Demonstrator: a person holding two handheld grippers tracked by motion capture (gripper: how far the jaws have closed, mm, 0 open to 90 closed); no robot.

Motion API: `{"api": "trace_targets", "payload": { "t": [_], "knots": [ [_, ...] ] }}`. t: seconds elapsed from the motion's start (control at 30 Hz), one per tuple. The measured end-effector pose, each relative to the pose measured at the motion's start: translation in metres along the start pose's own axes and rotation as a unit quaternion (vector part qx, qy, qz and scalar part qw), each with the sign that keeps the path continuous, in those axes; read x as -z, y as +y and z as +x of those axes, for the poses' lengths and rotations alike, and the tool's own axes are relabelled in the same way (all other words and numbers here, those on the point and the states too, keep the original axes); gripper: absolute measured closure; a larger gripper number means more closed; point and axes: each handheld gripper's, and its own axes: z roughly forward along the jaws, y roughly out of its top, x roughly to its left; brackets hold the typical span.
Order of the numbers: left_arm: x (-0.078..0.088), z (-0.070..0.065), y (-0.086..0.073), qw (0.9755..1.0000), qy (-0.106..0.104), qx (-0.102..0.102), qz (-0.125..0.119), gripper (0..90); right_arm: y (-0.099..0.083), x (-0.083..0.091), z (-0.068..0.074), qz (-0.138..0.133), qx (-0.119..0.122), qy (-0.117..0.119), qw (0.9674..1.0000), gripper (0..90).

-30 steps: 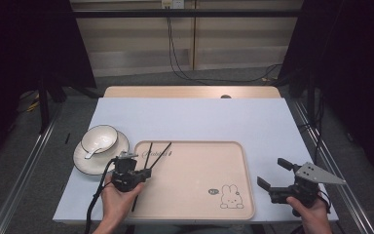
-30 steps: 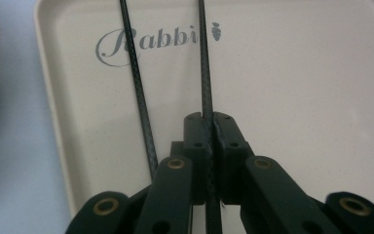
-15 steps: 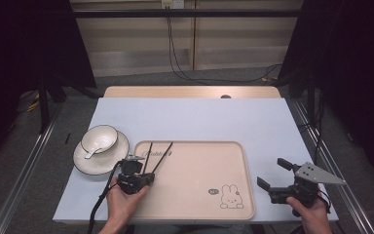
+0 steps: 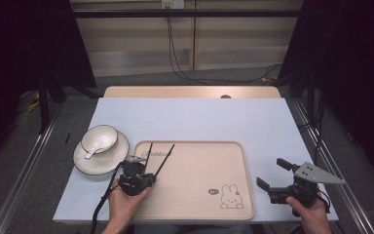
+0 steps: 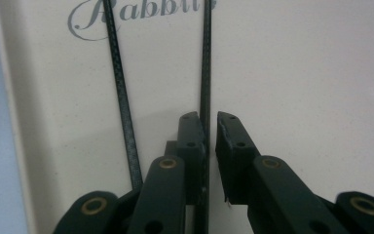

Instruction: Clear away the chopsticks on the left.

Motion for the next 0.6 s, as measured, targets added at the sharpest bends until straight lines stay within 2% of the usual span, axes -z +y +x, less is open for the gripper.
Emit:
{"api": "trace_targets", "payload": {
  "t": [0.07, 0.1, 0.13, 0.2, 0.4, 0.53, 0.6],
  "knots": [
    [-0.0002, 0.0001, -0.0005, 1.0, -0.009, -0.002, -0.003, 79.3, 0.0, 0.0001, -0.0001, 0.0, 0.0, 0.0, 1.0, 0.7],
    [-0.0007, -0.0008, -0.0007, 0.9998, -0.018, 0.005, -0.006, 77.8, 0.0, 0.0001, -0.0002, 0.0, 0.0, 0.0, 1.0, 0.7],
    [0.0, -0.0002, -0.0009, 0.9998, -0.017, -0.004, -0.001, 79.1, -0.0001, 0.0001, -0.0001, 0.0, -0.001, 0.0, 1.0, 0.7],
    [-0.0004, -0.0007, -0.0013, 0.9996, -0.029, -0.003, -0.004, 78.0, 0.0, -0.0001, 0.0001, 0.0, -0.003, 0.0, 1.0, 0.7],
    [0.0009, 0.0005, -0.0006, 0.9993, -0.036, -0.004, -0.01, 75.3, -0.0001, 0.0002, -0.0004, 0.0, -0.002, -0.001, 1.0, 0.7],
    [0.002, 0.0, -0.0004, 0.9984, -0.053, -0.009, -0.016, 71.9, 0.0, -0.0001, -0.0003, 0.0, -0.003, 0.0, 1.0, 0.7],
    [0.0032, 0.0001, 0.0004, 0.9976, -0.063, -0.021, -0.023, 67.1, 0.0, 0.0, -0.0004, -0.001, -0.003, -0.001, 1.0, 0.6]
  ]
}}
